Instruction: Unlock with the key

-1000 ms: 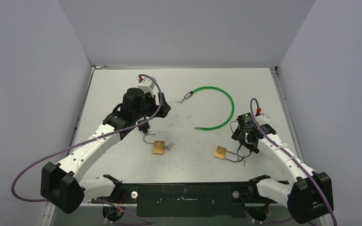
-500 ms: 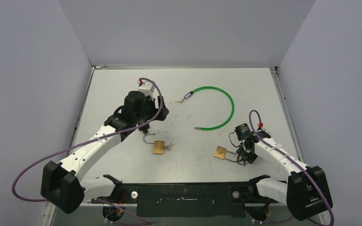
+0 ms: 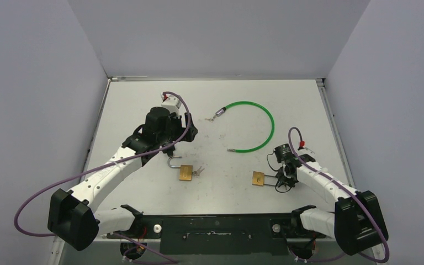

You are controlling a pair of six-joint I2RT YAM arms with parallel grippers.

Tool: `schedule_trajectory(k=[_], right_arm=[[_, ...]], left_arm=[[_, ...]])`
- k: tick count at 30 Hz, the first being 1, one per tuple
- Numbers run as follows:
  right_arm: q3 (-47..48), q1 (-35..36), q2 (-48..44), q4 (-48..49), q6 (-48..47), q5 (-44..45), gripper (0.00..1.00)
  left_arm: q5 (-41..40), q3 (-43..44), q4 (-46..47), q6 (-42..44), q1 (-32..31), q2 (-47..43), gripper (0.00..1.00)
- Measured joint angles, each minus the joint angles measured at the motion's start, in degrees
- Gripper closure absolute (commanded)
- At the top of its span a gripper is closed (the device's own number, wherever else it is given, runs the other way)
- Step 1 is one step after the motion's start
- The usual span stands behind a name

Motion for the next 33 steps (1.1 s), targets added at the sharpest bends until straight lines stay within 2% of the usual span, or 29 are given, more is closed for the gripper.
schedule_trajectory(k=[16, 22, 28, 33], right_arm=[[2.89, -0.26, -2.10, -0.39, -1.86, 0.92, 1.00], [5.22, -0.26, -4.00, 0.15, -2.58, -2.51, 1.00], [5.44, -0.17, -3.63, 5.29, -1.11, -11.63, 1.00], [5.70, 2.01, 0.63, 12.28, 2.40, -20.09, 1.00]], left_arm=[[2.12, -0.28, 0.46, -2.51, 0.00, 0.00, 0.27], [4.81, -1.38, 2.99, -5.81, -0.74, 0.00, 0.27], [7.65, -5.38, 10.43, -10.69, -6.54, 1.46, 0.27], [8.37, -9.66, 19.08, -15.21, -13.35, 5.68, 0.27]])
